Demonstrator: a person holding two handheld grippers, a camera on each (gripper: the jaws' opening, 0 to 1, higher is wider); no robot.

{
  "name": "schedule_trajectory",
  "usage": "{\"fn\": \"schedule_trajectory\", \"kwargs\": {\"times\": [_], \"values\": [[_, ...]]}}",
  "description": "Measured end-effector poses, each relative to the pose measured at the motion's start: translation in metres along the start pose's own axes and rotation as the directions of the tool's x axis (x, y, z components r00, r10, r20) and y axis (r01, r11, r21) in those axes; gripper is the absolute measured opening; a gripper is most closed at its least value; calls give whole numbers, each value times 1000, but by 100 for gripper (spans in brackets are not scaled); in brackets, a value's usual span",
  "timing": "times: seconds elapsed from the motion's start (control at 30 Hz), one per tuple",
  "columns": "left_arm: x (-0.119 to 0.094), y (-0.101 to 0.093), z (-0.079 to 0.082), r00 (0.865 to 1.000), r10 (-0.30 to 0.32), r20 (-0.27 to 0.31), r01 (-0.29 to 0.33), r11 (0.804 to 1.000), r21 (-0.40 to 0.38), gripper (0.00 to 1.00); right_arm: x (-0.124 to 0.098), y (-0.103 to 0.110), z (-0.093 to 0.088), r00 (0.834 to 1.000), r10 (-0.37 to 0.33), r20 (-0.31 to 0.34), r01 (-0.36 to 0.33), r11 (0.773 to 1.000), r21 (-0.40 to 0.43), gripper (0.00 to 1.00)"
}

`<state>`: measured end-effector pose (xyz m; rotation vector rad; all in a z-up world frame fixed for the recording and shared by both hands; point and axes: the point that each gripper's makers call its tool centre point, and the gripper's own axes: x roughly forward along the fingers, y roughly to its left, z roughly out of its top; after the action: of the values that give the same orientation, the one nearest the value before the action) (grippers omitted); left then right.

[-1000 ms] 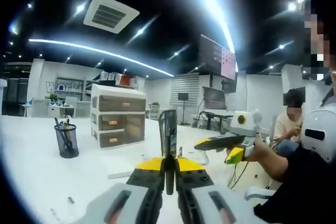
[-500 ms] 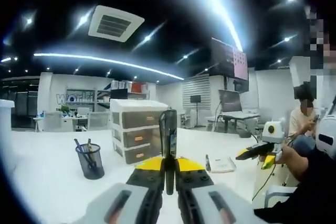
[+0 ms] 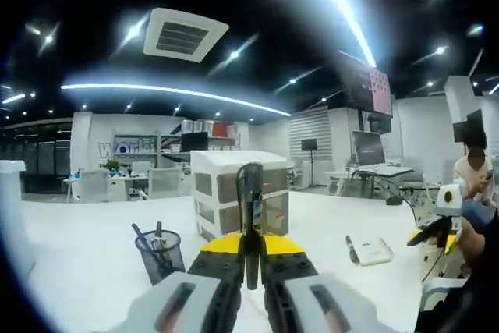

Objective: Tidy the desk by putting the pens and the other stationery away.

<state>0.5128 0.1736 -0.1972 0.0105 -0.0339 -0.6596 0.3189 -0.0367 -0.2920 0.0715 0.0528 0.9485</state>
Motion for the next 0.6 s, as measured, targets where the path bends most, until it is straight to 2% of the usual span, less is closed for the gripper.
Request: {"fn": "schedule_trajectory", "kwargs": {"times": [0.17,0.33,0.6], "values": [[15,18,8,999,34,10,-35,999,29,8,-4,1,-2,1000,-9,-2,9,1000,2,51],[31,40,10,998,65,-10,-65,997,33,8,-11,-1,-3,1000,-26,2,26,1000,9,51],[46,78,30,988,146,42,-147,988,41,8,-17,-1,-9,999,-32,-6,32,999,23,51]]}}
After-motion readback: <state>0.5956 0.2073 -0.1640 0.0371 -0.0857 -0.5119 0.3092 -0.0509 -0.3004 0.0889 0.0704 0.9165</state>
